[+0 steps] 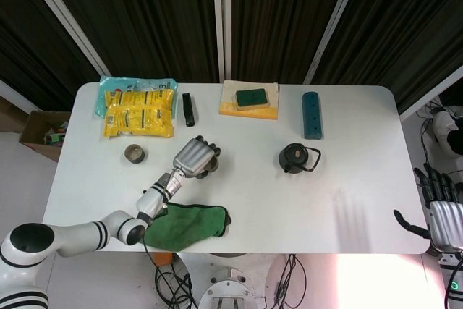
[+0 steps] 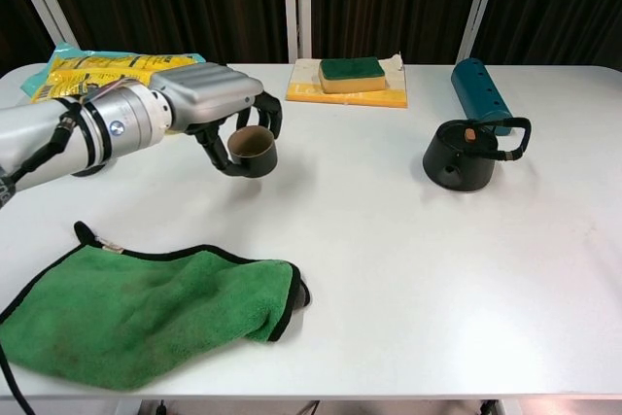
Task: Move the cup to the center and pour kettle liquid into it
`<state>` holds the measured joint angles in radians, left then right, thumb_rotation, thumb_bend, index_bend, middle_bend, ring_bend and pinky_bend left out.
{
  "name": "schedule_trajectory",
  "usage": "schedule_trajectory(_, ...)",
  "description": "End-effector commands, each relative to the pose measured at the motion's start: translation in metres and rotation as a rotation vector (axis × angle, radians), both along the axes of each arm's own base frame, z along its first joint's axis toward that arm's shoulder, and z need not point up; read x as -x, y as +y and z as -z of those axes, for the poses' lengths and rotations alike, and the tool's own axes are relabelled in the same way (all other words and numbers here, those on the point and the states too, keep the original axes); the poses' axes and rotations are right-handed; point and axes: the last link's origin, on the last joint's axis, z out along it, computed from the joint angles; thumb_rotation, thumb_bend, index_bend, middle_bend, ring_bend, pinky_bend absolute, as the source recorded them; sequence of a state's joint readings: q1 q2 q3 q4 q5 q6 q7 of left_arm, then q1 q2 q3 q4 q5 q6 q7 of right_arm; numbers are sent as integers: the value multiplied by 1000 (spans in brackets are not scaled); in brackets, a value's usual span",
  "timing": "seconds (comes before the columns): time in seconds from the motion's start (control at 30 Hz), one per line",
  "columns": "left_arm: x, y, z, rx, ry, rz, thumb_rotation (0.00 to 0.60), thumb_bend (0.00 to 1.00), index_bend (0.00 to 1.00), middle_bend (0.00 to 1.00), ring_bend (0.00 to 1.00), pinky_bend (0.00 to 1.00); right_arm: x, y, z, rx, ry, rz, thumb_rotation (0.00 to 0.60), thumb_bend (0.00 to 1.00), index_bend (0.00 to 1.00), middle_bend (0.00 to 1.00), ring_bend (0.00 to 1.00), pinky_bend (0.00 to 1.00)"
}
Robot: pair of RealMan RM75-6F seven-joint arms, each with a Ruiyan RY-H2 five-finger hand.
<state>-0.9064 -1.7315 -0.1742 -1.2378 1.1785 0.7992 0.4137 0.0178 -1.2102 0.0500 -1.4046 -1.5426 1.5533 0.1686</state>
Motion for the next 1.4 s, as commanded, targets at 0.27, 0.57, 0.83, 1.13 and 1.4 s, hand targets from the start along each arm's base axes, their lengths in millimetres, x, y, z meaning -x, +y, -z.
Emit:
schedule_trajectory(0.27, -58, -9, 33, 40, 4, 98, 600, 253, 445, 444, 452, 290, 3, 0, 0, -1, -5, 8, 506, 217, 0, 0, 0, 0)
schedule_trajectory(0.57, -76, -4, 54, 58, 2, 79, 600, 253, 449, 448, 456, 290, 4, 0, 1, -5, -18, 7, 506, 218, 0, 0, 0, 0)
schedule_trajectory(0.83, -80, -1, 66, 44, -25, 63, 600, 253, 465, 469, 474, 281, 7, -1, -1, 4, -29, 13, 504, 218, 0, 0, 0, 0)
schedule_trajectory(1.13, -78, 4, 80, 46, -3, 49, 600, 253, 466, 469, 474, 281, 6, -1, -3, 6, -27, 8, 504, 218, 0, 0, 0, 0)
schedule_trajectory(1.4, -72, 6, 81, 13, 37, 89, 600, 252, 422, 457, 462, 275, 5, -1, -2, 3, -26, 8, 506, 221, 0, 0, 0, 0)
